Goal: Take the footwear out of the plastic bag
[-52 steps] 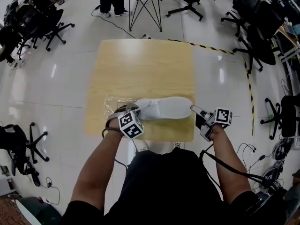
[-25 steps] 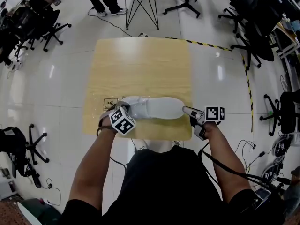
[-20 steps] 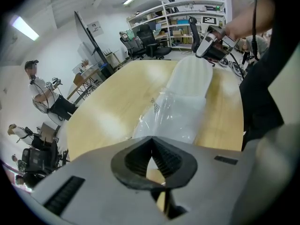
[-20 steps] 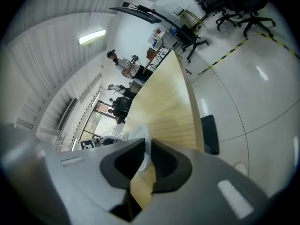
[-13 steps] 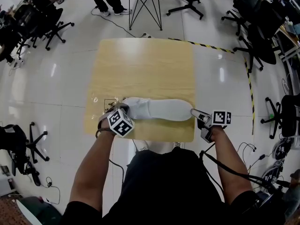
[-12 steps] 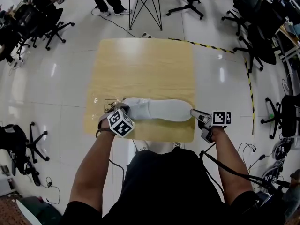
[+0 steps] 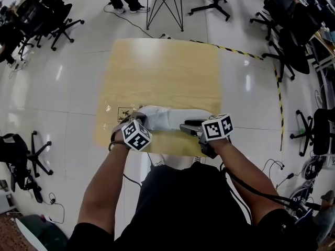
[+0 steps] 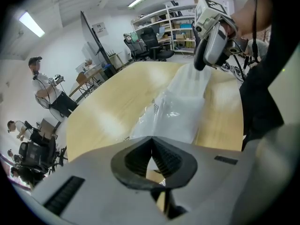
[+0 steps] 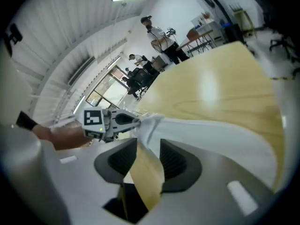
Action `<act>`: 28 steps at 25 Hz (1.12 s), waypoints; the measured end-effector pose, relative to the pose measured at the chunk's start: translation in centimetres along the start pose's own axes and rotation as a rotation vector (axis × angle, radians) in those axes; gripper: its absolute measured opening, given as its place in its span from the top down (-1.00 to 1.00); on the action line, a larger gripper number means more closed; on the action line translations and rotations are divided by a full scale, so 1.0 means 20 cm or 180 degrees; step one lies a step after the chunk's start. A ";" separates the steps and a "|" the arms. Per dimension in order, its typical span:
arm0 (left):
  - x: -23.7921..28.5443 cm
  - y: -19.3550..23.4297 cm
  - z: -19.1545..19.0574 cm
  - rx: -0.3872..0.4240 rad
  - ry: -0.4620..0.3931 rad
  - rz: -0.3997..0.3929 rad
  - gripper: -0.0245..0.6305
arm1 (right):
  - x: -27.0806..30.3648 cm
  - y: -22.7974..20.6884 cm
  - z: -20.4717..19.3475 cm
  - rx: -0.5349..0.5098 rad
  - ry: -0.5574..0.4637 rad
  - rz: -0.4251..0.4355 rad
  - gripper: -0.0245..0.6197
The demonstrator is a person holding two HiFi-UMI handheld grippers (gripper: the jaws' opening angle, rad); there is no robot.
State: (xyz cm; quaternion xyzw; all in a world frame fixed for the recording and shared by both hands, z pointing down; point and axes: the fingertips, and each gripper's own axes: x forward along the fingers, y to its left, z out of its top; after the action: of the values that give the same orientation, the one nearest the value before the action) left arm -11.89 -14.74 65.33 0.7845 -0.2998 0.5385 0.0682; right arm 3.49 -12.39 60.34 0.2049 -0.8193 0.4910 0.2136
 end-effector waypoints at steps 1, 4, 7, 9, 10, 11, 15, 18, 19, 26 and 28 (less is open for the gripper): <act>0.00 0.00 0.00 0.0000 -0.0012 0.0002 0.90 | 0.09 0.02 0.02 0.0113 0.0024 0.0032 0.45; 0.00 -0.01 0.00 -0.0007 -0.0040 0.0006 0.90 | 0.28 0.04 0.05 0.0231 0.0175 -0.0072 0.45; 0.00 -0.01 0.01 -0.0042 -0.0068 0.0024 0.90 | 0.37 0.06 0.04 0.0288 0.0358 -0.0157 0.50; 0.00 -0.01 0.01 -0.0073 -0.0090 0.0030 0.90 | 0.40 0.06 0.01 0.0204 0.0476 -0.0230 0.61; 0.01 -0.02 0.01 -0.0079 -0.0105 0.0027 0.90 | 0.41 0.06 -0.01 0.0150 0.0526 -0.0265 0.73; 0.01 -0.02 0.01 -0.0079 -0.0118 0.0021 0.90 | 0.41 0.06 -0.02 0.0099 0.0562 -0.0284 0.86; 0.00 0.00 -0.01 -0.0053 -0.0155 0.0011 0.90 | 0.40 0.07 -0.01 -0.0059 0.0553 -0.0256 0.90; -0.01 0.02 -0.04 0.0023 -0.0115 0.0026 0.90 | 0.32 0.04 0.02 -0.0102 0.0500 -0.0292 0.90; -0.01 0.04 -0.06 0.0053 -0.0075 0.0043 0.90 | 0.29 0.02 0.03 -0.0099 0.0494 -0.0305 0.90; 0.01 0.22 -0.32 0.0022 0.0372 0.0266 0.90 | 0.15 -0.03 -0.03 -0.0170 0.0551 -0.0251 0.90; 0.00 0.31 -0.42 -0.0085 0.0488 0.0327 0.90 | 0.14 -0.01 -0.05 -0.0293 0.0595 -0.0218 0.90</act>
State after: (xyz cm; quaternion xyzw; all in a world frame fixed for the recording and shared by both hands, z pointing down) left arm -21.98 -16.08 67.42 0.7236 -0.3407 0.5957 0.0737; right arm 1.49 -12.01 62.45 0.1760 -0.8100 0.4623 0.3148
